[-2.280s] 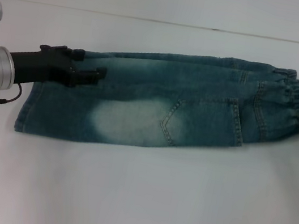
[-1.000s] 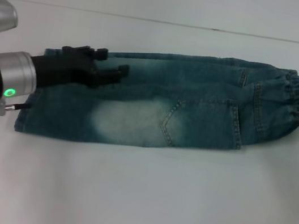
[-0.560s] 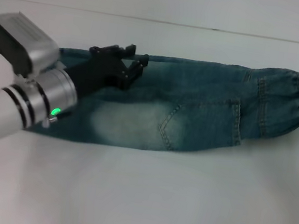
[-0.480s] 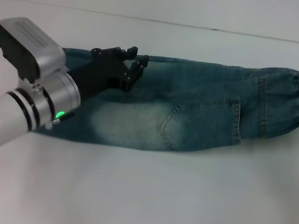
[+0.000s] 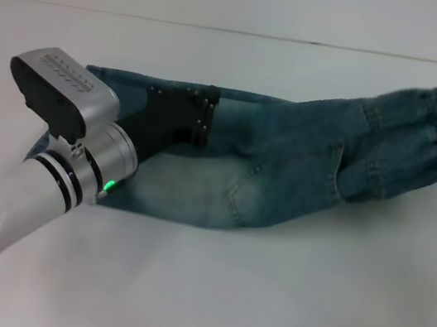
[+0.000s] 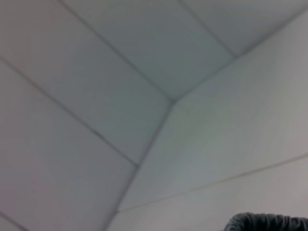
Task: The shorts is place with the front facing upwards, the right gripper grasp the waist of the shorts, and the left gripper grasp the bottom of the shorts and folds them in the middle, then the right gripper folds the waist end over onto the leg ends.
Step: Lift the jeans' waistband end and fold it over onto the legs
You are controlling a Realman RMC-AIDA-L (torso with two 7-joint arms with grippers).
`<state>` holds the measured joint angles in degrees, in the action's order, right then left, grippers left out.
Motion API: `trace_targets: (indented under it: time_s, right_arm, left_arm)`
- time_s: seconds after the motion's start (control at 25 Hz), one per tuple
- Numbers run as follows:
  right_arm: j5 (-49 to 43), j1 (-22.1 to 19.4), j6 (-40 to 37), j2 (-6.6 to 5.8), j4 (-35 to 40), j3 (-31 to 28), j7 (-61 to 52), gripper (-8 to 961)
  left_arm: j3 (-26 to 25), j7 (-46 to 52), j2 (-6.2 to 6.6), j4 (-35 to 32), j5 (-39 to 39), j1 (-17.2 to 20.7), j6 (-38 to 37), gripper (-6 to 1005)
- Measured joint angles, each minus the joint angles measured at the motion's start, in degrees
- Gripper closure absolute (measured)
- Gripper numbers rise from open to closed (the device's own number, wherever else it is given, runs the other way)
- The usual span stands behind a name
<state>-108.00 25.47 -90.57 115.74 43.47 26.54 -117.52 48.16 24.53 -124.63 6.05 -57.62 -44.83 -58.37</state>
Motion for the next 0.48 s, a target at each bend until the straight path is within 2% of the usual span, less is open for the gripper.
trace_targets:
  time_s: [0.28, 0.48]
  right_arm:
    - [3.5, 3.4, -6.8, -0.04, 3.7, 0.5, -1.2, 903]
    - [3.8, 8.7, -7.8, 0.22, 3.6, 1.2, -1.3, 902]
  left_arm:
    - [0.0, -0.2, 0.0, 2.9, -1.6, -1.8, -0.2, 998]
    - [-1.6, -0.3, 0.0, 4.3, -3.8, -2.5, -0.8, 999]
